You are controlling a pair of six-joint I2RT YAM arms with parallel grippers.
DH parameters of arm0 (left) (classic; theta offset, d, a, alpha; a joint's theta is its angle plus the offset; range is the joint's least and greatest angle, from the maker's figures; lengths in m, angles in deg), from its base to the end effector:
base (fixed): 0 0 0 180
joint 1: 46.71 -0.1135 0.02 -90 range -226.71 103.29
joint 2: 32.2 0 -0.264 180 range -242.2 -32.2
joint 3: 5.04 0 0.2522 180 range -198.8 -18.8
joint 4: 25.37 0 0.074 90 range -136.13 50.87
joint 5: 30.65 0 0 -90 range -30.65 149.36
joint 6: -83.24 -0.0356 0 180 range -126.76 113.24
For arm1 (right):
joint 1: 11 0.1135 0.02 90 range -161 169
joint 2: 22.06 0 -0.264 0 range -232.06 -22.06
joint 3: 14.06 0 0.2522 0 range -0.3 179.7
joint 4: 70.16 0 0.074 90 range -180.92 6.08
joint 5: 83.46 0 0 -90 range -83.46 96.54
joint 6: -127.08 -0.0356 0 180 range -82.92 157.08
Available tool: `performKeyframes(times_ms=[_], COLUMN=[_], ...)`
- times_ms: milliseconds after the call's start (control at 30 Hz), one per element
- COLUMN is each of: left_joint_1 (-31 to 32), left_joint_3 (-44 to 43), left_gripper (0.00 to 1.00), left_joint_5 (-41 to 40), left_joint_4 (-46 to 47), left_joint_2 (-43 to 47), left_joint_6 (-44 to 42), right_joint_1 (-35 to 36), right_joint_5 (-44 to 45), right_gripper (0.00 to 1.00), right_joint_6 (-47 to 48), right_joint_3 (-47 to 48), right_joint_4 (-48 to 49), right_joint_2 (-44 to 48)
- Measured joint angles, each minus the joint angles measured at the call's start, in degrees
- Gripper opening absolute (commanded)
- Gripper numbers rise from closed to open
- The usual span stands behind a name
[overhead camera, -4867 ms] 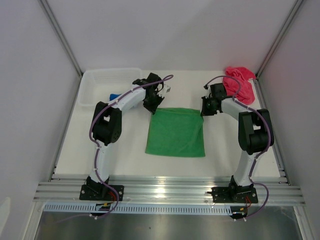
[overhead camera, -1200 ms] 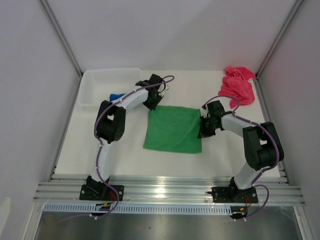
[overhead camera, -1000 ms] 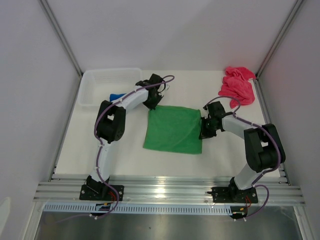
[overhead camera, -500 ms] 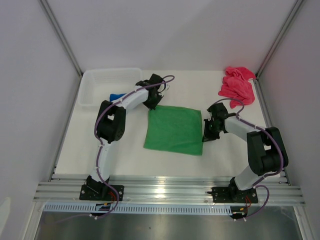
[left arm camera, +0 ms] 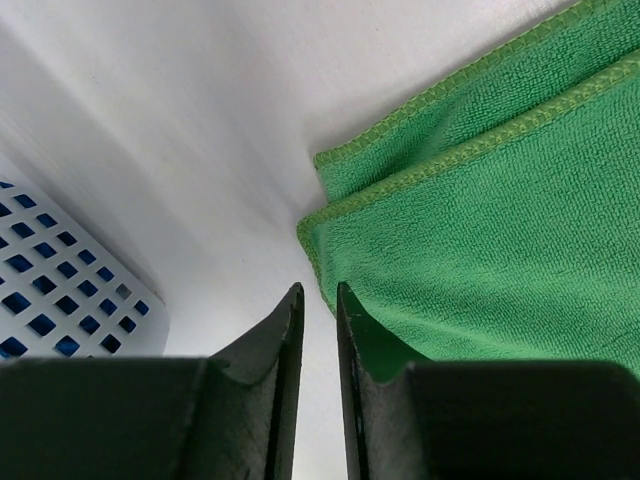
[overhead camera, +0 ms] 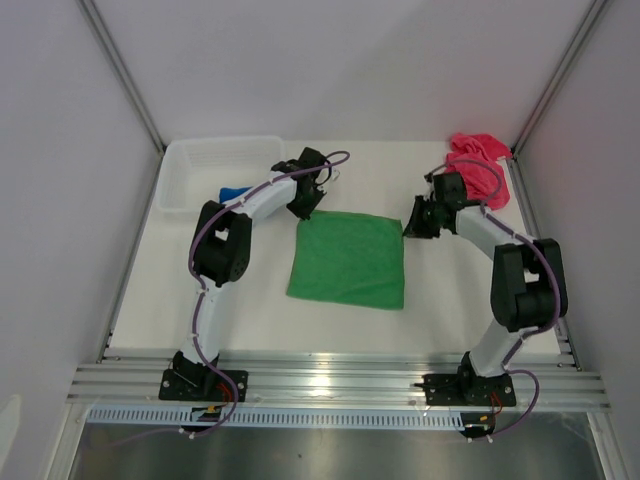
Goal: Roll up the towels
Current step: Fold the towel
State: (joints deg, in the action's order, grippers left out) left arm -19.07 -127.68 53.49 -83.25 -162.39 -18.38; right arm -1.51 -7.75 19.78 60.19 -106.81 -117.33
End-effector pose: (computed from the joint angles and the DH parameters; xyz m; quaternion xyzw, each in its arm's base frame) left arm 0.4321 -0.2222 0.1825 0.3176 0.9228 0.0198 0.2174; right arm 0.3316 0.0643 0.1942 0.0304 0.9532 0.1802 0.2411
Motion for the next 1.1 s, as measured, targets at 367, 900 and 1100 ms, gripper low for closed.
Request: performKeyframes(times_ms=[367, 900, 1100], left_joint_1=[0.0, 0.2, 0.5], left_joint_3=[0.0, -1.8, -2.3], left_gripper=[0.21, 0.22, 0.22], left_joint_5=[0.0, 1.6, 2.1], left_joint_4=[-0.1, -1.4, -1.6], left_joint_2=[0.0, 0.0, 0.0], left_joint_6=[-0.9, -1.1, -1.4], right_joint_1=[-0.7, -2.1, -2.7], right_joint_5=[-3.6, -2.1, -0.3], right_gripper=[0.0, 0.0, 0.0], right_joint_6=[-0.9, -2.1, 0.8], right_joint_3=[23.3, 27.1, 29.9], right_joint_4=[7.5, 5.9, 3.7], right_joint_2=[-23.2, -28.6, -28.0])
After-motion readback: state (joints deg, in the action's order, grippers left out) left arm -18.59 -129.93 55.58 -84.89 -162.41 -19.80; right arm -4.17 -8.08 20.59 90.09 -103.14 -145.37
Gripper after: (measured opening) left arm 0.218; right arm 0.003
